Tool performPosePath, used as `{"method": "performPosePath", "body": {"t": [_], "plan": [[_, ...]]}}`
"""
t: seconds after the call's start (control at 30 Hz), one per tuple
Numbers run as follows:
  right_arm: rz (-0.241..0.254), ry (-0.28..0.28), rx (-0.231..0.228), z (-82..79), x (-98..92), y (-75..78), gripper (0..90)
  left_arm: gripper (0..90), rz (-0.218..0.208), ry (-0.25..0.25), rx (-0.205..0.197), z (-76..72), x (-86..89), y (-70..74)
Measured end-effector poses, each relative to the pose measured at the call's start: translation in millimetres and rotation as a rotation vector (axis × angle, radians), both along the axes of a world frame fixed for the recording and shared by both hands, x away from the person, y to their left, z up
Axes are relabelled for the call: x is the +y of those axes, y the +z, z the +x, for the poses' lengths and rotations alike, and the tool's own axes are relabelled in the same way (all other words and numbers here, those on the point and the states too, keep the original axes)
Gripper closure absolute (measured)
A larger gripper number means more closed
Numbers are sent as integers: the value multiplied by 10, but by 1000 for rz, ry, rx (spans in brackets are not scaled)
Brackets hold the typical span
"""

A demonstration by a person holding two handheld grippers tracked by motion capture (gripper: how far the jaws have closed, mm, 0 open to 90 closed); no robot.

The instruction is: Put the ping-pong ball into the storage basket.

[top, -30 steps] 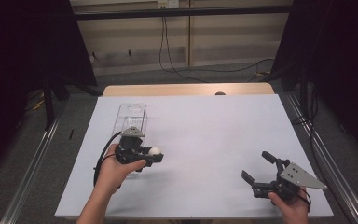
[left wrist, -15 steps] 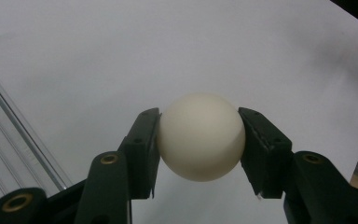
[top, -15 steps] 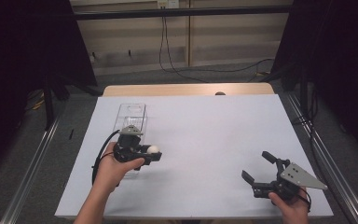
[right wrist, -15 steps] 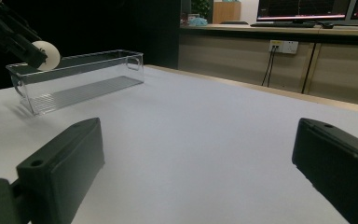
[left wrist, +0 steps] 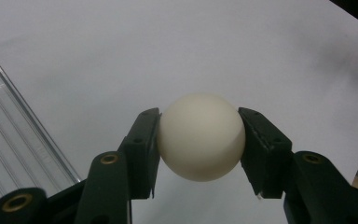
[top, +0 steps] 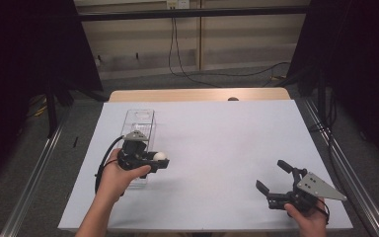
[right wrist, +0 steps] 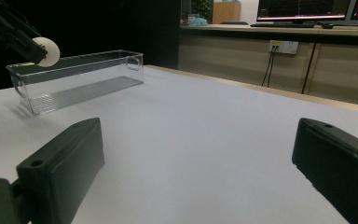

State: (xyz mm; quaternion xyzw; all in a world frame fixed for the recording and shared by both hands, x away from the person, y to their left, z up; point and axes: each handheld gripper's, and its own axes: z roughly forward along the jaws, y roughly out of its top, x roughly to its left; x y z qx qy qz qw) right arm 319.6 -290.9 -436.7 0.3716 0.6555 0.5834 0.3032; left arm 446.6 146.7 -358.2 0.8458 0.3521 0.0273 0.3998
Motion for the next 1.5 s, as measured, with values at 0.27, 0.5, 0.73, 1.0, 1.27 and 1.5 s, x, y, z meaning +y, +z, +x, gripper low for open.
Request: {"method": "performPosePath", "body": {"t": [0.27, 0.5, 0.73, 1.0, 1.27, 1.5], "plan": [[5, -7, 0, 0, 1, 1, 17, 511, 0, 8, -5, 5, 22, 20], [3, -6, -3, 0, -2, 2, 17, 511, 3, 8, -8, 16, 59, 39], [0, -4, -5, -1, -5, 3, 18, 511, 4, 10, -6, 27, 85, 68], [-2, -2, -5, -3, -6, 5, 18, 511, 18, 24, -10, 45, 119, 85], [-3, -1, -7, -4, -11, 7, 18, 511, 9, 33, -8, 65, 167, 94], [-2, -3, -8, -2, -7, 5, 18, 511, 13, 49, -13, 83, 214, 98]]}}
